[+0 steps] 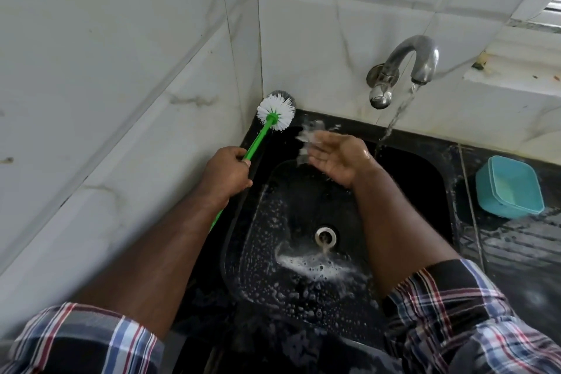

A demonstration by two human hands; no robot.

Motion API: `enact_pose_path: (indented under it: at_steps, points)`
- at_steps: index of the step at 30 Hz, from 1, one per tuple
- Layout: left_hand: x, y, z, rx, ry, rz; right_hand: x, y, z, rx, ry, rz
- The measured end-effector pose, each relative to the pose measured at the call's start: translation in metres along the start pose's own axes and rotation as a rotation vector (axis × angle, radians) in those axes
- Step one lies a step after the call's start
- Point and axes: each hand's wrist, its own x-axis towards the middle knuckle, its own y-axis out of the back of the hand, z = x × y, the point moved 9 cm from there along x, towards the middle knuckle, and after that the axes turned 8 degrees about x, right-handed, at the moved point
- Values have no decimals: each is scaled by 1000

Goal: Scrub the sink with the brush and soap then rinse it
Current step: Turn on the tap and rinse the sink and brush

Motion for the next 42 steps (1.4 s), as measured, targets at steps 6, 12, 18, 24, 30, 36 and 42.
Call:
enact_pose_path:
  at_steps: [6, 12, 18, 24, 30, 36, 42]
  points:
    - [-5, 1, -3, -6, 8, 3, 0, 61, -9, 415, 64, 186]
    - [-7, 1, -5, -29, 13, 1, -10, 96, 2, 878, 92, 306]
    - [-9, 8, -8, -24, 25, 8, -7, 85, -1, 801, 173, 361]
    - [-9, 9, -8, -13, 33, 12, -18, -39, 32, -75, -69, -154]
    - [-12, 9, -18, -24, 54, 21, -12, 18, 29, 213, -30, -11]
    - [-15, 6, -28, -20, 53, 21, -12, 82, 14, 822, 76, 230]
    - [-19, 6, -35, -12, 47, 37, -9, 95, 3, 1096, 111, 255]
